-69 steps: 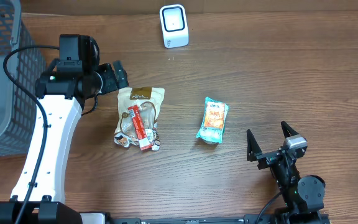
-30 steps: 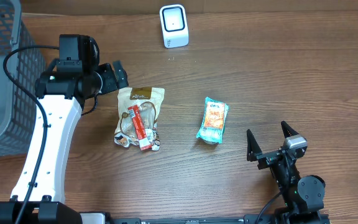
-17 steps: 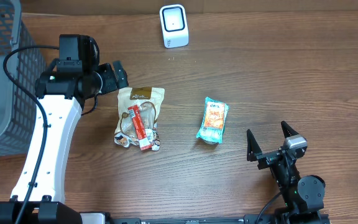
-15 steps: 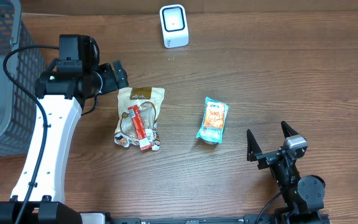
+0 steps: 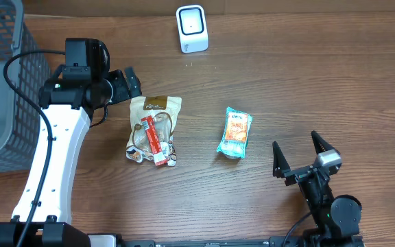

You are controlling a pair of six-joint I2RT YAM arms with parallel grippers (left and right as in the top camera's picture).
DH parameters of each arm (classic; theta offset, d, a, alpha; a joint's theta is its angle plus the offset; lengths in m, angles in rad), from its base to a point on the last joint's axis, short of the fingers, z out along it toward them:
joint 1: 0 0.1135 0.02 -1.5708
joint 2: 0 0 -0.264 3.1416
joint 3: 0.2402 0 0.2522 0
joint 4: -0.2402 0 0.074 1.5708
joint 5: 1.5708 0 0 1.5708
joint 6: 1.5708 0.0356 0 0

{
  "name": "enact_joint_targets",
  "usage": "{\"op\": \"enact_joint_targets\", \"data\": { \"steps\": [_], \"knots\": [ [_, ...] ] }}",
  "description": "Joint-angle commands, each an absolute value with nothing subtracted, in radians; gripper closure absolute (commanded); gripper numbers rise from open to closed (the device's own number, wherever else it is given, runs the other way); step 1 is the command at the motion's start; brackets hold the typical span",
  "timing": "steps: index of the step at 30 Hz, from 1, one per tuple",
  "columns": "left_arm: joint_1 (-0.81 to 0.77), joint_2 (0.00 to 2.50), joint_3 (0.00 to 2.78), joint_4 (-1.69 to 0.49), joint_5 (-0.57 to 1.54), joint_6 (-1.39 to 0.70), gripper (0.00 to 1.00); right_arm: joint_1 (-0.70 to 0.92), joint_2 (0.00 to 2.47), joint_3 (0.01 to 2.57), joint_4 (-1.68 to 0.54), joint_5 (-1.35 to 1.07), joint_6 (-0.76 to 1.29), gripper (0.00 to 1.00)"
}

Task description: Scan the item barcode

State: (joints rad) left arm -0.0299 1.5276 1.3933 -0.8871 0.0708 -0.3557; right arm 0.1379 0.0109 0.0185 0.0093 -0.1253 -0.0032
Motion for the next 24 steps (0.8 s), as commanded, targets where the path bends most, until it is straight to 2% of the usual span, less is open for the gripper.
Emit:
{"op": "enact_joint_targets", "data": {
  "steps": [1,6,13,18,24],
  "knots": [
    [-0.027,1.521,1.401,-0.886,0.068,-0.329,0.00,0.134,0.003,0.009,0.064,-0.176,0.015,0.00],
    [-0.027,1.521,1.401,-0.886,0.068,-0.329,0.00,0.134,0.003,0.009,0.048,-0.204,0.241,0.00],
    [-0.027,1.521,1.401,-0.886,0.068,-0.329,0.00,0.134,0.009,0.136,-0.062,-0.189,0.244,0.00],
    [-0.027,1.521,1.401,-0.886,0.068,-0.329,0.00,0.134,0.096,0.368,-0.237,-0.133,0.244,0.00],
    [-0.027,1.521,1.401,-0.886,0.068,-0.329,0.00,0.134,0.393,0.761,-0.481,-0.122,0.243,0.00]
  ]
}}
